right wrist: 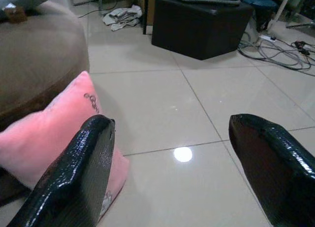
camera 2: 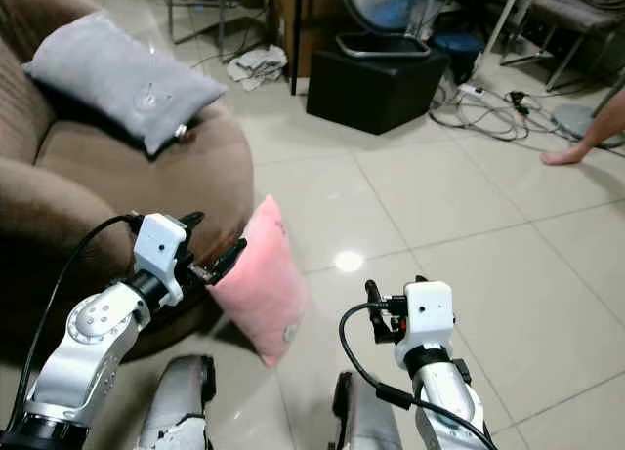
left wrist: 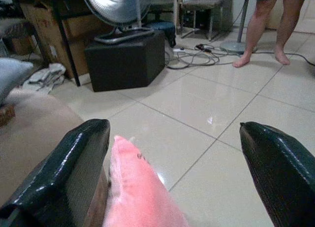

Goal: Move the pillow to the sofa from floor

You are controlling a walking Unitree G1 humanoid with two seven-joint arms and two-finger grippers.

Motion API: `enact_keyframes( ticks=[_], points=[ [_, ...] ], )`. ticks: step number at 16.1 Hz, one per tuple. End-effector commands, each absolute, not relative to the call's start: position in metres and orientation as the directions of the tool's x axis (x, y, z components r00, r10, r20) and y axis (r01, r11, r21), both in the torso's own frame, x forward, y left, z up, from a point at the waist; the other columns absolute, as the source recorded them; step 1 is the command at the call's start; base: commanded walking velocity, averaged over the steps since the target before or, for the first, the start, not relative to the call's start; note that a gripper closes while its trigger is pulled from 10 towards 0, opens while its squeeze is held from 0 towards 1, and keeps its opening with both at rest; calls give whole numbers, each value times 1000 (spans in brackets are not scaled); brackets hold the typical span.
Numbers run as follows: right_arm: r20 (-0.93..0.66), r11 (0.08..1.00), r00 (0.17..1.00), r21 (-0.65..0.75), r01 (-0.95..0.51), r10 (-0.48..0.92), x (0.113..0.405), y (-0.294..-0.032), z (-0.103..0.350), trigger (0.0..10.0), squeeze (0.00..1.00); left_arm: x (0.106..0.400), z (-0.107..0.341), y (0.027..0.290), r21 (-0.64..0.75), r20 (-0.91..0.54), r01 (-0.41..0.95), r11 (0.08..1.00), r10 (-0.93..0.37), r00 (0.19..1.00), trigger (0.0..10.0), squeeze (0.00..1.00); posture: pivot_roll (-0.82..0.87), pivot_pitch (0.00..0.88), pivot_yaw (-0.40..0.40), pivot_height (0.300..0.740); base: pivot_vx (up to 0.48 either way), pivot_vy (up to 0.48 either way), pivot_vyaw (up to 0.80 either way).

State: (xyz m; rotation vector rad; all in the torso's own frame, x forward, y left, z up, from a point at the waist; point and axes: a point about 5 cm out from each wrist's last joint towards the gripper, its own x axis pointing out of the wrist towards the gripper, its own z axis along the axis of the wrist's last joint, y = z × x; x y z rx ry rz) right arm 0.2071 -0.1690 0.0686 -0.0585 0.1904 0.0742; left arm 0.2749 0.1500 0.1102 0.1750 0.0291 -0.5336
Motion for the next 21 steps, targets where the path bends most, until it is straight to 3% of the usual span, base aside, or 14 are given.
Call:
enact_keyframes(
  ticks=[1, 4, 9, 11, 15, 21],
  points=[
    [-188, 996, 980, -51, -72, 61, 208, -170, 70, 10000, 0, 277, 112, 150, 174, -68, 505, 846, -501, 863, 10000, 0, 84, 44, -82, 585, 420, 0, -438],
    [-185, 993, 980, -80, -83, 67, 209, -170, 70, 10000, 0, 278, 112, 151, 186, -69, 495, 849, -491, 868, 10000, 0, 86, 42, -79, 585, 420, 0, -660],
    [-187, 987, 979, -118, -108, 85, 212, -169, 71, 10000, 0, 281, 111, 157, 216, -78, 472, 855, -467, 881, 10000, 0, 90, 37, -77, 585, 410, 0, 0],
    [-216, 973, 967, -153, -172, 137, 211, -164, 68, 10000, 0, 281, 109, 164, 239, -95, 454, 859, -444, 891, 10000, 0, 93, 38, -74, 585, 362, 0, 800],
    [-260, 971, 951, -126, -204, 166, 210, -162, 61, 10000, 0, 281, 88, 188, 347, -240, 437, 830, -372, 897, 10000, 0, 100, 43, -77, 585, 0, 0, 200],
    [-315, 965, 924, -74, -253, 218, 207, -158, 52, 10000, 0, 286, 57, 167, 174, -354, 533, 828, -452, 819, 10000, 0, 98, 39, -81, 542, 0, 0, 0]
  ],
)
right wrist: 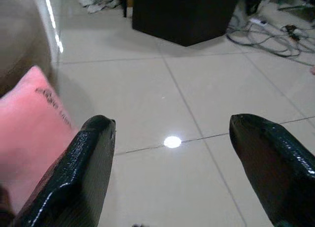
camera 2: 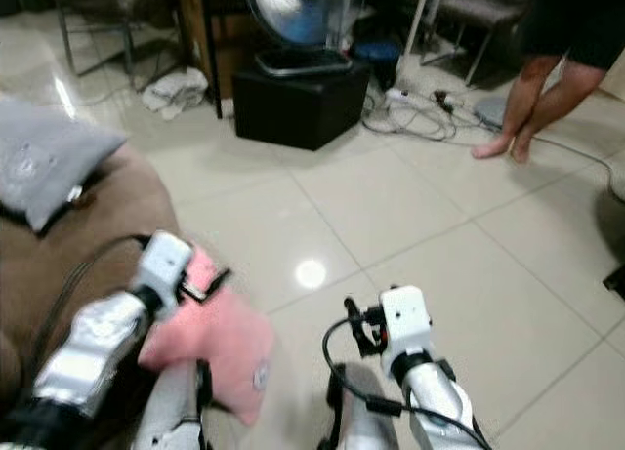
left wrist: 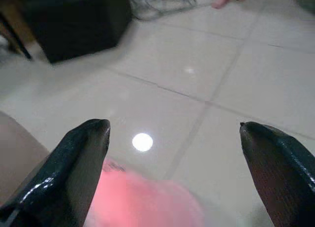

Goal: Move the pillow to the sofa from floor

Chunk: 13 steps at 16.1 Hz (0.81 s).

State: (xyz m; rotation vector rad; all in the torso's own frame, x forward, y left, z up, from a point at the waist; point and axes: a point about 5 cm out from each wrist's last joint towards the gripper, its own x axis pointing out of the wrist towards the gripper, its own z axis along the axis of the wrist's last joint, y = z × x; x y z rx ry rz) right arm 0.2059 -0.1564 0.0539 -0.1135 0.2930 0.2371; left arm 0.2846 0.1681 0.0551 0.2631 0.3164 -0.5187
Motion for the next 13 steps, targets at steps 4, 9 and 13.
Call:
enact_keyframes(
  ticks=[4, 9, 13],
  points=[
    [-345, 956, 911, -99, -276, 228, 203, -159, 51, 10000, 0, 298, 39, 144, 219, -461, 608, 763, -469, 754, 10000, 0, 80, 42, -86, 507, 0, 0, 0],
    [-376, 941, 883, -72, -332, 283, 198, -155, 48, 10000, 0, 314, 26, 130, 299, -545, 553, 778, -336, 768, 10000, 0, 75, 84, -107, 507, 0, 0, 0],
    [-302, 878, 855, -99, -469, 422, 209, -149, 66, 10000, 0, 318, 19, 152, 413, -566, 411, 813, -125, 815, 10000, 0, 28, 149, -93, 507, 0, 0, 0]
  ],
)
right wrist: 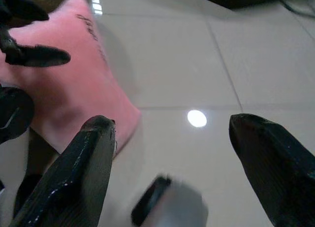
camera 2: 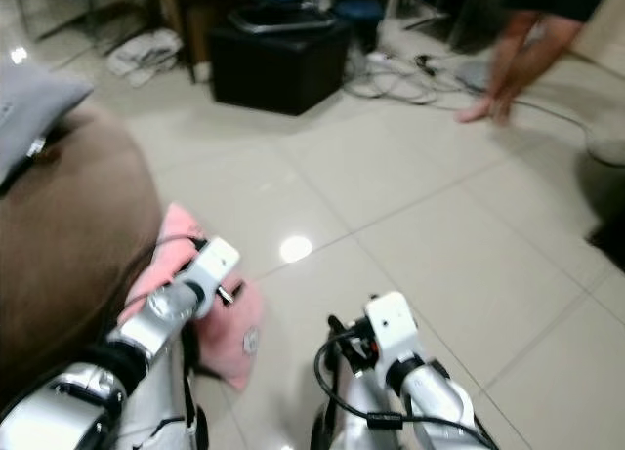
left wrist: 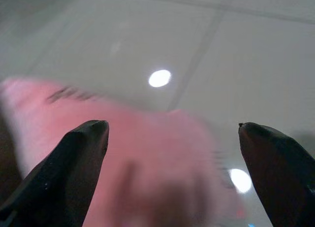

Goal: Move the pillow to the sofa from floor

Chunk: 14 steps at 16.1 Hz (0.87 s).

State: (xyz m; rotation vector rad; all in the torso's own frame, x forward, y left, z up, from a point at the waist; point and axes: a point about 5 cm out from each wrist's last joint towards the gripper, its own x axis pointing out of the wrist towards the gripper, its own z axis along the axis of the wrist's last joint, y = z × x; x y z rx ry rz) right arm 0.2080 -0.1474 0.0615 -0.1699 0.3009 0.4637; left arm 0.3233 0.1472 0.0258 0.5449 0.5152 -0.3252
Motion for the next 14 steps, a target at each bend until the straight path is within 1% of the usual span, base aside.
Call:
enact_keyframes(
  ticks=[1, 2, 4, 5, 6, 7, 8, 9, 10, 11, 12, 13, 14],
  points=[
    [-289, 868, 852, -116, -484, 437, 211, -148, 68, 10000, 0, 319, 19, 156, 427, -563, 390, 816, -97, 821, 10000, 0, 25, 154, -92, 507, 0, 0, 0],
    [-250, 852, 861, -183, -490, 442, 216, -149, 74, 10000, 0, 320, 19, 165, 483, -535, 328, 812, -23, 844, 10000, 0, 15, 178, -92, 507, 0, 0, 0],
    [-216, 822, 840, -192, -537, 498, 217, -149, 83, 10000, 0, 321, 21, 177, 506, -517, 276, 817, 31, 855, 10000, 0, 10, 221, -104, 507, 0, 0, 0],
    [-210, 819, 835, -180, -544, 509, 216, -149, 85, 10000, 0, 320, 21, 180, 511, -513, 263, 818, 45, 857, 10000, 0, 19, 243, -112, 507, 0, 0, 0],
    [-196, 807, 820, -162, -567, 537, 217, -149, 89, 10000, 0, 324, 27, 191, 534, -468, 195, 823, 96, 879, 10000, 0, 19, 278, -105, 507, 0, 0, 0],
    [-188, 789, 801, -152, -596, 569, 217, -147, 93, 10000, 0, 327, 33, 197, 544, -432, 153, 825, 119, 894, 10000, 0, 16, 286, -100, 507, 0, 0, 0],
    [-183, 777, 789, -147, -612, 587, 218, -147, 95, 10000, 0, 328, 35, 199, 549, -420, 147, 823, 120, 899, 10000, 0, 16, 291, -100, 507, 0, 0, 0],
    [-176, 767, 779, -143, -625, 602, 219, -147, 97, 10000, 0, 330, 38, 200, 568, -404, 145, 810, 121, 907, 10000, 0, 18, 307, -99, 507, 0, 0, 0],
    [-157, 733, 747, -144, -665, 646, 219, -144, 101, 10000, 0, 333, 45, 207, 625, -351, 109, 773, 154, 923, 10000, 0, 23, 329, -92, 507, 0, 0, 0],
    [-155, 722, 736, -145, -677, 659, 219, -144, 102, 10000, 0, 335, 47, 209, 635, -334, 86, 768, 172, 927, 10000, 0, 23, 329, -91, 507, 0, 0, 0],
    [-156, 713, 727, -143, -686, 668, 219, -144, 102, 10000, 0, 335, 49, 211, 642, -321, 69, 763, 186, 929, 10000, 0, 23, 329, -91, 507, 0, 0, 0],
    [-177, 686, 701, -149, -712, 690, 220, -144, 103, 10000, 0, 335, 45, 210, 655, -374, 125, 745, 177, 910, 10000, 0, 17, 340, -84, 507, 0, 0, 0],
    [-177, 683, 699, -152, -715, 693, 220, -144, 105, 10000, 0, 332, 40, 207, 646, -424, 173, 744, 161, 891, 10000, 0, 16, 343, -81, 507, 0, 0, 0]
  ],
)
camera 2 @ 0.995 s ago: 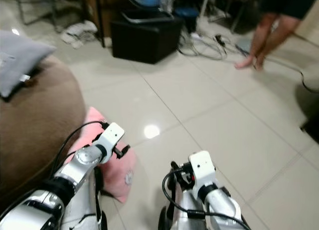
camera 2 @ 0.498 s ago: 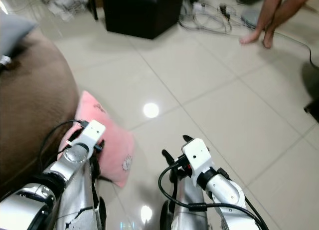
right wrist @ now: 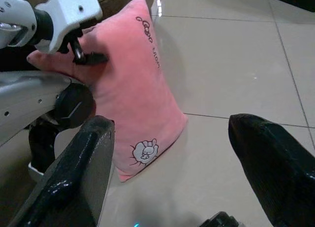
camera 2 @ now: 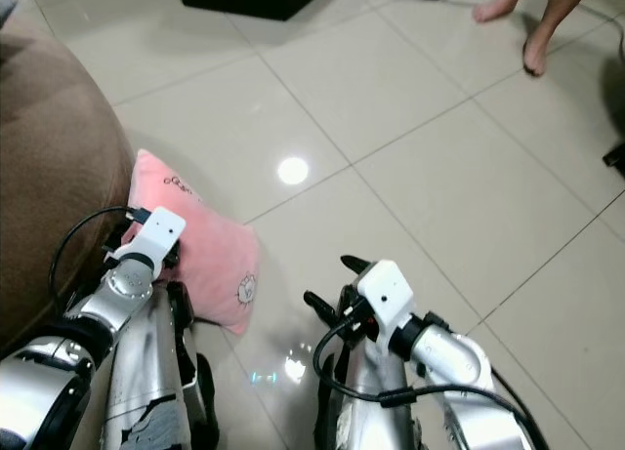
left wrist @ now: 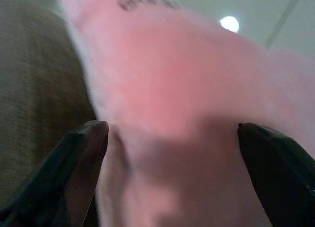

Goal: Move the pillow to the sofa from floor

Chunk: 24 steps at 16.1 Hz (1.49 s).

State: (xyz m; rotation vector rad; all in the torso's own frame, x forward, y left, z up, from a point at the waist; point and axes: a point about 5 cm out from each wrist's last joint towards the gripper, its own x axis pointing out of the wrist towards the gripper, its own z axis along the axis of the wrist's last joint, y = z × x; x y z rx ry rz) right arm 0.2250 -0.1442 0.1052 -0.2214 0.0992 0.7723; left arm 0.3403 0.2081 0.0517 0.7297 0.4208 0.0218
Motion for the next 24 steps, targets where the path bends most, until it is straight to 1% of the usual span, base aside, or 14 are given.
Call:
enact_keyframes(
  ticks=[1, 2, 10, 22, 24],
  points=[
    [-175, 682, 699, -153, -715, 694, 221, -144, 106, 10000, 0, 331, 37, 207, 639, -450, 198, 743, 153, 880, 4549, 0, 15, 341, -80, 507, 0, 0, 0],
    [-172, 680, 696, -152, -718, 697, 221, -144, 107, 10000, 0, 330, 35, 208, 632, -463, 198, 749, 160, 871, 0, 0, 17, 339, -80, 507, 0, 0, 0],
    [-173, 669, 687, -158, -727, 706, 224, -143, 107, 10000, 0, 336, 44, 215, 627, -448, 169, 761, 175, 877, 0, 0, 29, 330, -85, 507, 0, 0, 0],
    [-166, 688, 707, -164, -707, 687, 226, -144, 105, 10000, 0, 339, 46, 205, 594, -450, 187, 783, 130, 883, 0, 0, 35, 312, -85, 507, 0, 0, 0],
    [-160, 697, 716, -164, -699, 680, 226, -144, 105, 10000, 0, 342, 49, 202, 571, -438, 178, 802, 114, 892, 0, 0, 38, 298, -84, 507, 0, 0, 0]
  ],
)
